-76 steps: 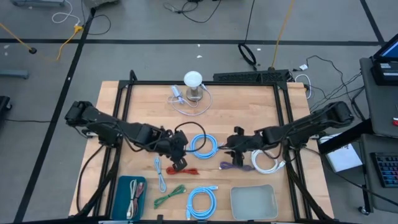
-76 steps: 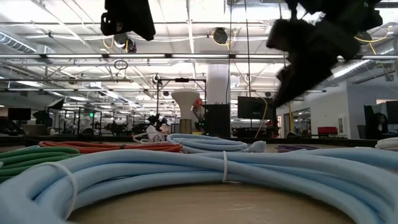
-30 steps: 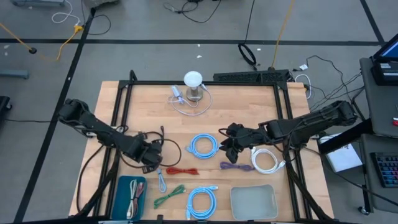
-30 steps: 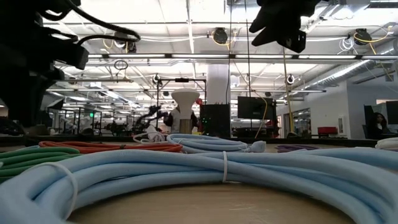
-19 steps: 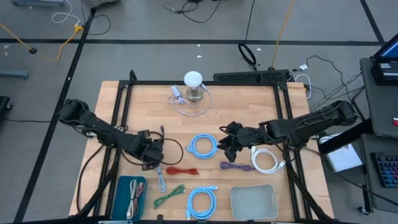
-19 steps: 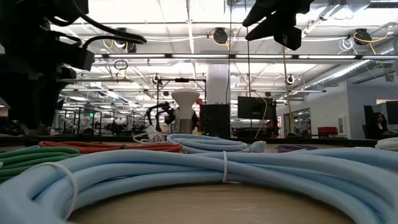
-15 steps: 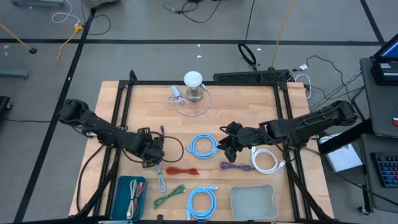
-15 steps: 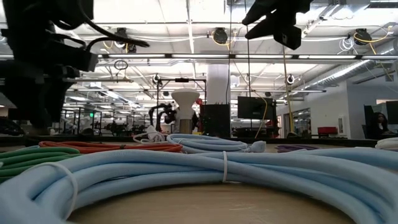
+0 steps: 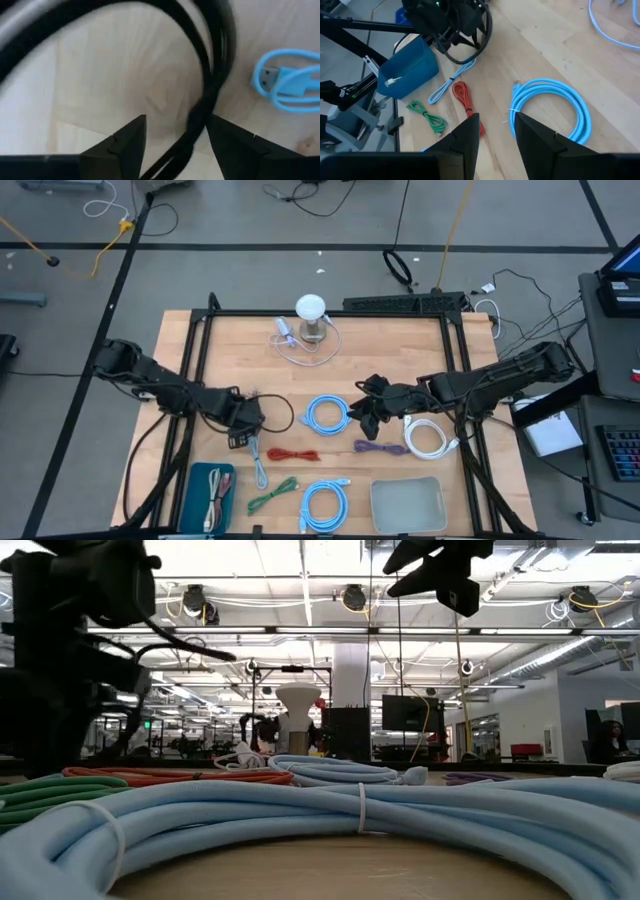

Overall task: Pick & Place USB Port
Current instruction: Put the black video cable into the gray bin

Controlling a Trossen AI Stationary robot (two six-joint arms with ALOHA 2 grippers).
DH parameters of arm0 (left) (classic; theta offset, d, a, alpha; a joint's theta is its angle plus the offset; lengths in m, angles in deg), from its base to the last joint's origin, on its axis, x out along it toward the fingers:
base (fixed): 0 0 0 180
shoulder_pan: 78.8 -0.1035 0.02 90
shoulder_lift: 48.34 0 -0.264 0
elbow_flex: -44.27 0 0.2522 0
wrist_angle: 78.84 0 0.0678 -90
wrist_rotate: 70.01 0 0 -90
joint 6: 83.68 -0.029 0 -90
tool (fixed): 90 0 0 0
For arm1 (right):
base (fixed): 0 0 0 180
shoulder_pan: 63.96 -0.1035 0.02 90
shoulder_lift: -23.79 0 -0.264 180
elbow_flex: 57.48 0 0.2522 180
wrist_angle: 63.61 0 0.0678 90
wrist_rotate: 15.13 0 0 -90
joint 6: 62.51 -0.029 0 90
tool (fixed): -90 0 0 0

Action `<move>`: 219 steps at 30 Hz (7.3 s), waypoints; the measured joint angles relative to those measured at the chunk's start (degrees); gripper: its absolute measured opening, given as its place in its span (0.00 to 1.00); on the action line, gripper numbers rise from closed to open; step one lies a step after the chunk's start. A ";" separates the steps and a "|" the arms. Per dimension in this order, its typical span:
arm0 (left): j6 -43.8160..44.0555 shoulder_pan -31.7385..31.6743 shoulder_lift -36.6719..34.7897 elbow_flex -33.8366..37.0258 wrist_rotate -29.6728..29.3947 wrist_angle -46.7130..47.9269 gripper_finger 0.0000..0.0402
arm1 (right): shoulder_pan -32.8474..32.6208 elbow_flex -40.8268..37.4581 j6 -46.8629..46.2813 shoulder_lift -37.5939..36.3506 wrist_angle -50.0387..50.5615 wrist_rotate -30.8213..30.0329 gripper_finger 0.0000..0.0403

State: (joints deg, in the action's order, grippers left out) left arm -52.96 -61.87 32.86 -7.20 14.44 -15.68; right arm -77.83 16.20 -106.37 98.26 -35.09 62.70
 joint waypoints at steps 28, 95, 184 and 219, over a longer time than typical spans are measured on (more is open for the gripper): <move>11.41 0.59 -0.37 -14.18 -9.25 -9.02 0.02 | 0.00 -0.43 -0.67 0.00 -8.10 -0.37 0.29; 1.06 -2.17 6.10 -47.37 -10.98 -1.32 0.02 | 4.42 -8.33 -17.91 17.03 -60.45 -1.22 0.36; 14.51 -12.46 -10.38 -15.37 19.40 -73.25 0.46 | -2.36 -8.17 -16.55 -1.05 -62.54 9.26 0.03; 21.53 -4.31 -9.65 -15.36 12.17 -79.40 0.02 | -3.10 -8.13 -3.38 -1.20 -78.12 5.85 0.33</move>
State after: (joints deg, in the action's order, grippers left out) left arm -31.43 -66.18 23.21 -22.56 26.61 -95.08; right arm -80.94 8.08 -109.75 97.07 -113.21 68.55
